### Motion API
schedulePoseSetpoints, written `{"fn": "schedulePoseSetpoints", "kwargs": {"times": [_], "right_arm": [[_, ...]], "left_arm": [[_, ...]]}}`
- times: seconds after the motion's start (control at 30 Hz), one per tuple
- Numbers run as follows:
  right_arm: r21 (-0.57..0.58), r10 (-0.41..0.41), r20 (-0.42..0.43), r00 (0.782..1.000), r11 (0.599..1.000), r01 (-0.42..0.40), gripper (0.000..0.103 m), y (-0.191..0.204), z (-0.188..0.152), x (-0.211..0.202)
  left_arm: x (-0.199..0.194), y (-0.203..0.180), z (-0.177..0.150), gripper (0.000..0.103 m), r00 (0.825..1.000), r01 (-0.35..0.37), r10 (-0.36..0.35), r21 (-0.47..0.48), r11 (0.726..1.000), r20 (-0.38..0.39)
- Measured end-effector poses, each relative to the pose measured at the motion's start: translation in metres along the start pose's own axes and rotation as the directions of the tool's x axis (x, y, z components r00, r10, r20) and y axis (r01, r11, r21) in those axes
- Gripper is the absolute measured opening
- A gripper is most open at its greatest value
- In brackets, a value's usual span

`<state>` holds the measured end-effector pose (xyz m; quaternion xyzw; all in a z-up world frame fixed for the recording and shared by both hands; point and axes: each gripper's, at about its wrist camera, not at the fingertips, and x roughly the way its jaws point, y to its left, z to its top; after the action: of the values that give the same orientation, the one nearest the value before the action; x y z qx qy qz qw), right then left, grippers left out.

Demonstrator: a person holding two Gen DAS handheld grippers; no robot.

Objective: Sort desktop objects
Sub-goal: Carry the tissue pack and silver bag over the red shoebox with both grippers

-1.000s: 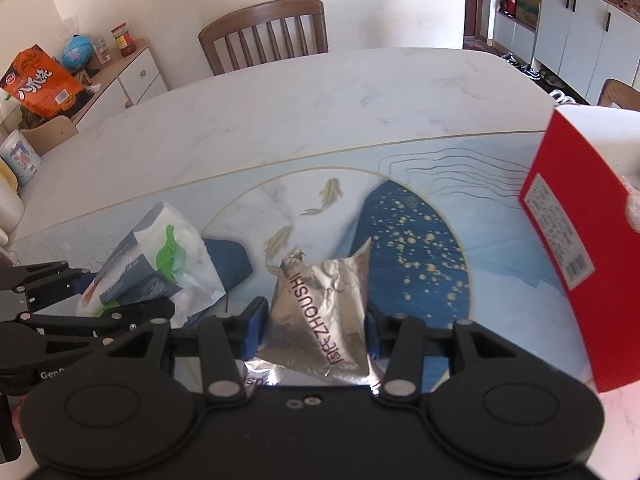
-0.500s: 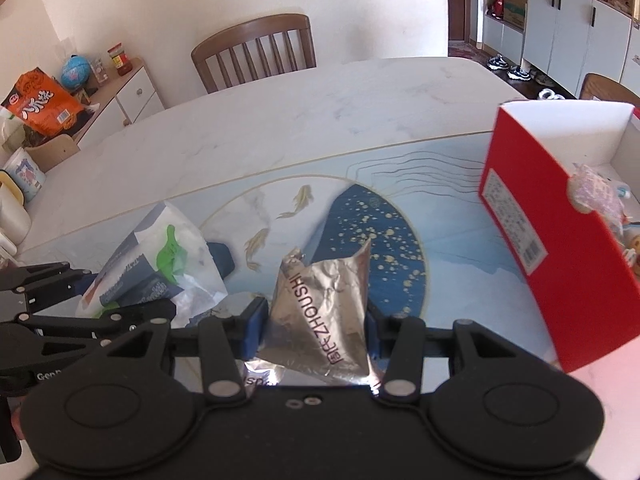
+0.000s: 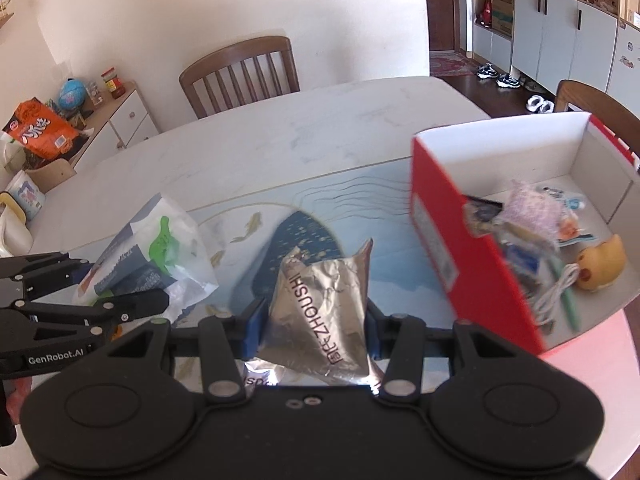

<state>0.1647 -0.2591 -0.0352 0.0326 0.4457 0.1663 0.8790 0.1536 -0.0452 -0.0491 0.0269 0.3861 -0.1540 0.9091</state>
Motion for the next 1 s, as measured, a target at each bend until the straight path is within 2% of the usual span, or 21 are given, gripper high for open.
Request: {"fn": "schedulePoseSetpoints", "kwargs": {"times": [0.43,0.7,1.0], "right_arm": [[-0.019,0.002,0.064,0.998,1.0,-0.001,0.047,-0.081,0.026,-0.03],[-0.007,-0.011,0.065,0.998,1.0,0.011,0.047,-0.13,0.028,-0.036],[0.025,-0.046,0.042,0.998,0.999,0.045,0.047,-0.183,0.025,-0.029]], "left_arm": [[0.029,-0.086,0.05,0.049,0.999,0.013,-0.015,0.051,0.999,0.036],[0.055,-0.139,0.072,0.049,0.999,0.025,-0.028,0.084,0.996,0.033],[0.087,-0.174,0.104,0.049,0.998,0.053,-0.056,0.133,0.99,0.022]]}}
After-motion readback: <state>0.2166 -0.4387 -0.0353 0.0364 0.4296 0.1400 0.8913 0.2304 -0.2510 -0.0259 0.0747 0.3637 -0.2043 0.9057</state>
